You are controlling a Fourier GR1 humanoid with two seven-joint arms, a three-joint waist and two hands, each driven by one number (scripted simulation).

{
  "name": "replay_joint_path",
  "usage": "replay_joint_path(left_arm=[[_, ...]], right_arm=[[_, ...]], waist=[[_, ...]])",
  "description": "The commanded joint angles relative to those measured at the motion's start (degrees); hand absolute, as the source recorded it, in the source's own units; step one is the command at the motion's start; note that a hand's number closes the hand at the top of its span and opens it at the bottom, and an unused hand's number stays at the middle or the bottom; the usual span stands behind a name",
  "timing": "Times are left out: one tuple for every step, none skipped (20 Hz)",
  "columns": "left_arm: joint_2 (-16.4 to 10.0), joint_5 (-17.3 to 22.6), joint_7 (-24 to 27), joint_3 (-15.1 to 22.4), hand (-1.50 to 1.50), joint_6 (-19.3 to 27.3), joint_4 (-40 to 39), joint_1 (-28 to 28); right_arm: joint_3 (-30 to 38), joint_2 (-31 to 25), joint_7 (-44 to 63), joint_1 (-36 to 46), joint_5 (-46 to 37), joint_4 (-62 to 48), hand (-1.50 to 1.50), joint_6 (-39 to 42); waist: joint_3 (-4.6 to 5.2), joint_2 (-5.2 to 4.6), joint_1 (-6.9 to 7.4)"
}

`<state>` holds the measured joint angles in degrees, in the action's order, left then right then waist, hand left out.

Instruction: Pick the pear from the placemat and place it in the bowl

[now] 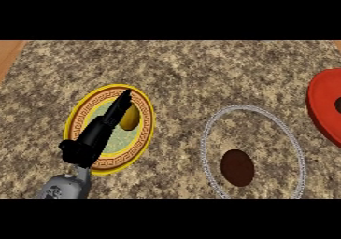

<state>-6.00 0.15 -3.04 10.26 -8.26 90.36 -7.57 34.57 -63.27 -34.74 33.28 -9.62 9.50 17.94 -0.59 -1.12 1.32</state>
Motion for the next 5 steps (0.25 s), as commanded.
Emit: replay_joint_path(left_arm=[[-0.12,0.45,-1.61,-0.11,0.0,0.02,2.18,0.33],[0.84,0.06,0.11,-0.31,0.0,0.51,-0.97,-0.92],[0.61,0.58,-0.43,-0.29,0.0,0.07,0.43,-0.89],[-0.58,0.6,1.07,-0.9,0.0,-0.74,-0.51,0.49],[-0.32,1.02,0.4,-1.17,0.0,-0.53,0.21,-0.09]], right_arm=[[1.99,-3.25,-4.06,-4.92,1.55,-2.22,-1.5,5.12],[1.33,-2.23,-4.2,-4.34,0.98,-1.86,-1.5,5.37],[1.52,-3.06,-4.54,-5.15,1.16,-2.23,-1.5,7.36],[1.8,-3.56,-4.01,-5.0,1.33,-2.36,-1.5,6.92],[2.1,-2.95,-5.71,-6.36,1.6,-2.68,-1.5,7.66]], waist=[[-0.18,0.15,-0.26],[-0.15,-0.27,-0.14],[-0.25,-0.18,-0.14],[-0.16,-0.23,0.43],[-0.24,-0.15,0.12]])
